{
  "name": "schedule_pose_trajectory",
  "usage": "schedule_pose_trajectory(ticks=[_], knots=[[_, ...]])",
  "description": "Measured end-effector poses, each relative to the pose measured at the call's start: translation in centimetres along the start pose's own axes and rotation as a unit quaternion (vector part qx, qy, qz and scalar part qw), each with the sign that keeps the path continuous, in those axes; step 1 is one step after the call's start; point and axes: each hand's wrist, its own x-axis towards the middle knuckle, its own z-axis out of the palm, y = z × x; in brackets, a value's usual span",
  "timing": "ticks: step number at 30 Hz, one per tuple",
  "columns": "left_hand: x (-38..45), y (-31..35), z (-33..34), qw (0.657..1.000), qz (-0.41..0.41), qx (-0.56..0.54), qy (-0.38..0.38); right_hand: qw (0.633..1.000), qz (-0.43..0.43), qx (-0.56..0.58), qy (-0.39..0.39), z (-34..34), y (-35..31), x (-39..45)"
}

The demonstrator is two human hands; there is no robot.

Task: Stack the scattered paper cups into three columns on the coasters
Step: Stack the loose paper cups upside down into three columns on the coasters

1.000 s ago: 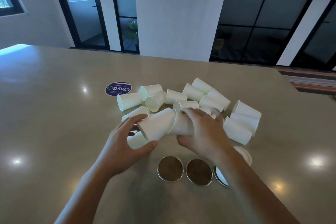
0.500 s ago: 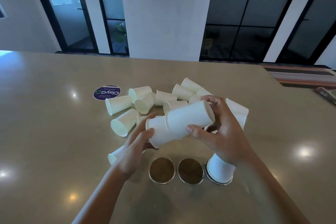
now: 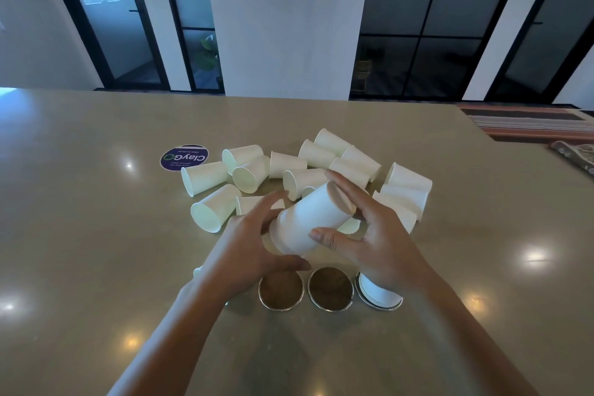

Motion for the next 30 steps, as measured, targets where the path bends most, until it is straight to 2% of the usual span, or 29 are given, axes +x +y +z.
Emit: schedule_pose_trajectory(ticks=[6,8,13,17,20,24,30], knots=[[-0.4,0.5,1.5,0.998,-0.019,-0.066,-0.002,1.000,0.019,0.021,0.000,1.5,0.1,-0.6],[-0.5,0.3,2.1,0.998,-0.025,-0.066,-0.006,0.999,0.031,-0.004,-0.005,1.4,0.3,-0.7],[-0.7,-0.3,3.7,0.997,-0.006,0.068,-0.046,0.987,0.048,-0.148,-0.041,1.1,-0.2,-1.1],[-0.3,-1.3,5.0,0.990,0.015,0.091,-0.107,0.959,0.059,-0.265,-0.082,0.6,-1.3,-1.0],[0.1,-2.3,6.0,0.986,0.028,0.122,-0.112,0.940,0.053,-0.322,-0.098,0.6,-1.9,-1.0],[0.1,-3.2,6.5,0.977,0.070,0.172,-0.104,0.932,0.059,-0.340,-0.108,0.9,-1.7,-1.1],[0.1,-4.2,7.3,0.973,0.082,0.186,-0.113,0.924,0.045,-0.363,-0.108,1.6,-0.2,-1.1]])
